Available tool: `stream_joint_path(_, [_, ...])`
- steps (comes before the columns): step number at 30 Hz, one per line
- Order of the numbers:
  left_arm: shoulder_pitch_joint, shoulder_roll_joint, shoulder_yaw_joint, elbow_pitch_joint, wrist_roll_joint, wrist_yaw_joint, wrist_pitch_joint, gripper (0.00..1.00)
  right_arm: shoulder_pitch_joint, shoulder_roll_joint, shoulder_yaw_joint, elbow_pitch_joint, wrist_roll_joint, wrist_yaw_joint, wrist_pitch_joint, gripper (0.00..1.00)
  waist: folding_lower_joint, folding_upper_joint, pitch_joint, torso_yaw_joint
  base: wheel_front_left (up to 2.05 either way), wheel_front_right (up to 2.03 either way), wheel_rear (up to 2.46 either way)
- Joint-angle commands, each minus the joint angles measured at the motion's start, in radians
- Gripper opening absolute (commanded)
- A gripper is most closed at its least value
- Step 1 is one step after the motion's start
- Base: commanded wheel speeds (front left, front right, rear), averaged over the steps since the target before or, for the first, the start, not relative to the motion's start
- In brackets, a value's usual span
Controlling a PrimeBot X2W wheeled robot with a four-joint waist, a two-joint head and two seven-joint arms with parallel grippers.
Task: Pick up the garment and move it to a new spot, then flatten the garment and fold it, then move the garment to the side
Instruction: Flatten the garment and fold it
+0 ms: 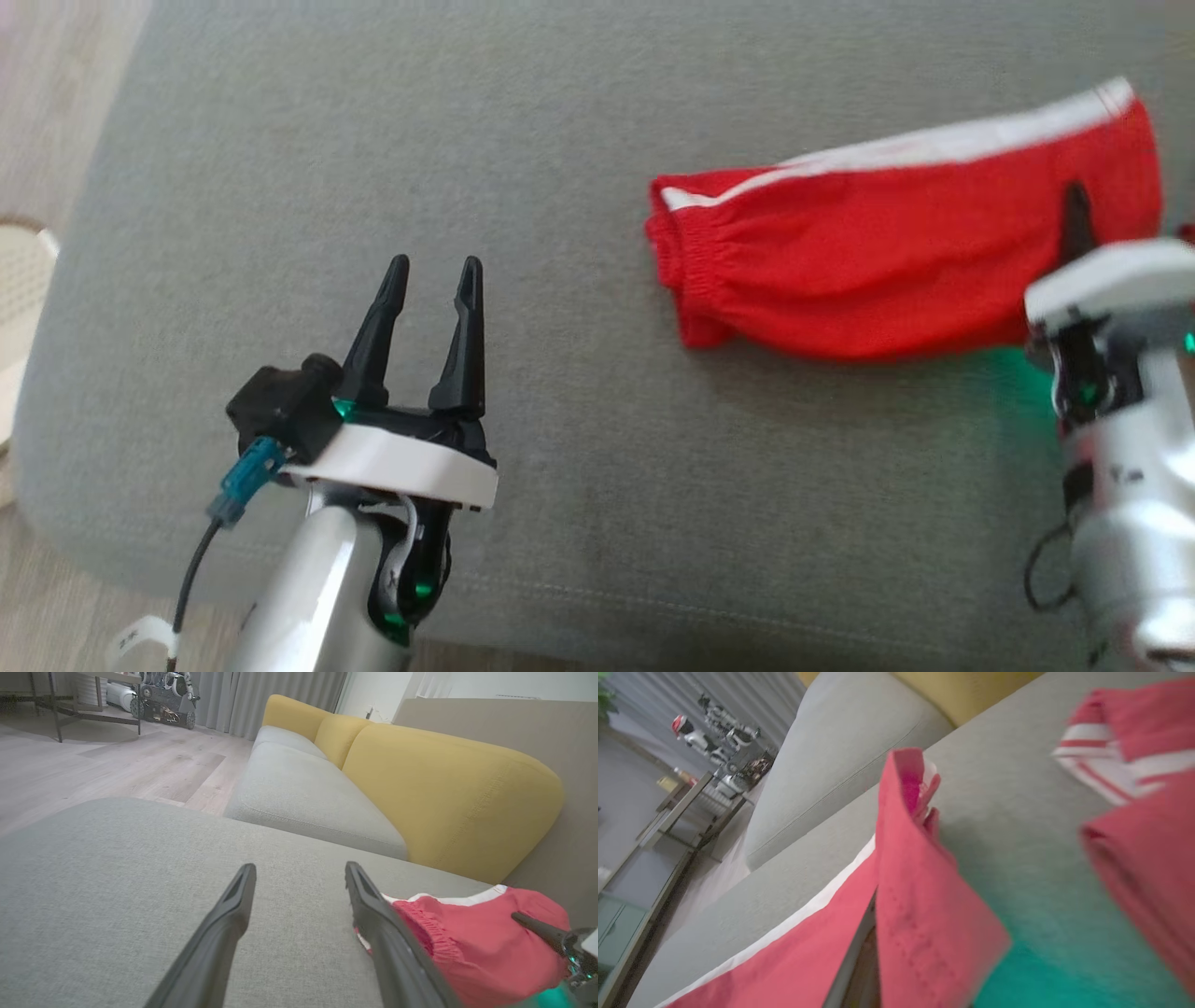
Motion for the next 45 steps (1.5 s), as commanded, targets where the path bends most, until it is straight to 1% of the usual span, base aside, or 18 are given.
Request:
stream_joint_path(1, [-0.007, 0.007, 0.039, -0.027, 0.008, -0.007, -0.005, 1.0, 0.027, 0.018, -0.014, -0.046, -0.008, -0.001, -0.026, 0.0, 0.0, 0.0, -0.028, -0.029, 0.0, 0.0, 0.0])
stream_joint_path(6, [0.004, 0.007, 0.044, -0.026, 0.009, -0.007, -0.005, 1.0, 0.115, 0.058, -0.103, -0.095, -0.073, -0.001, -0.058, 0.0, 0.0, 0.0, -0.051, -0.055, 0.0, 0.0, 0.0])
stream_joint_path(9, [0.006, 0.007, 0.042, -0.025, 0.012, -0.01, -0.005, 1.0, 0.125, 0.076, -0.113, -0.138, -0.097, -0.001, -0.053, 0.0, 0.0, 0.0, -0.054, -0.062, 0.0, 0.0, 0.0])
stream_joint_path(11, [0.007, 0.007, 0.041, -0.023, 0.015, -0.014, -0.005, 1.0, 0.119, 0.081, -0.097, -0.171, -0.112, -0.001, -0.056, 0.0, 0.0, 0.0, -0.057, -0.061, 0.0, 0.0, 0.0])
stream_joint_path(15, [0.012, 0.007, 0.047, -0.017, 0.017, -0.018, -0.005, 1.0, 0.117, 0.086, -0.002, -0.247, -0.116, -0.001, -0.061, 0.0, 0.0, 0.0, -0.07, -0.051, 0.0, 0.0, 0.0])
stream_joint_path(22, [0.031, 0.007, 0.06, -0.01, 0.012, -0.019, -0.005, 1.0, 0.188, 0.087, 0.26, -0.364, -0.057, -0.001, -0.065, 0.0, 0.0, 0.0, -0.103, -0.025, 0.0, 0.0, 0.0])
stream_joint_path(26, [0.04, 0.007, 0.061, -0.01, 0.009, -0.018, -0.005, 1.0, 0.223, 0.087, 0.363, -0.399, -0.035, -0.001, -0.059, 0.0, 0.0, 0.0, -0.116, -0.011, 0.0, 0.0, 0.0])
stream_joint_path(32, [0.05, 0.007, 0.06, -0.011, 0.005, -0.016, -0.005, 1.0, 0.253, 0.087, 0.461, -0.414, -0.031, -0.001, -0.049, 0.0, 0.0, 0.0, -0.127, 0.008, 0.0, 0.0, 0.0])
stream_joint_path(38, [0.058, 0.007, 0.06, -0.011, 0.002, -0.013, -0.005, 1.0, 0.262, 0.087, 0.506, -0.389, -0.028, -0.001, -0.041, 0.0, 0.0, 0.0, -0.129, 0.018, 0.0, 0.0, 0.0])
stream_joint_path(39, [0.058, 0.007, 0.06, -0.011, 0.002, -0.013, -0.005, 1.0, 0.262, 0.087, 0.52, -0.383, -0.032, -0.001, -0.038, 0.55, 0.0, 0.0, -0.129, 0.019, 0.0, 0.0, 0.0])
stream_joint_path(40, [0.059, 0.007, 0.06, -0.011, 0.001, -0.012, -0.005, 1.0, 0.263, 0.087, 0.535, -0.38, -0.028, -0.001, -0.036, 1.0, 0.0, 0.0, -0.129, 0.02, 0.0, 0.0, 0.0])
stream_joint_path(45, [0.061, 0.007, 0.059, -0.013, -0.003, -0.009, -0.005, 1.0, 0.269, 0.087, 0.627, -0.387, 0.008, -0.001, -0.022, 1.0, 0.0, 0.0, -0.13, 0.021, 0.0, 0.0, 0.0])
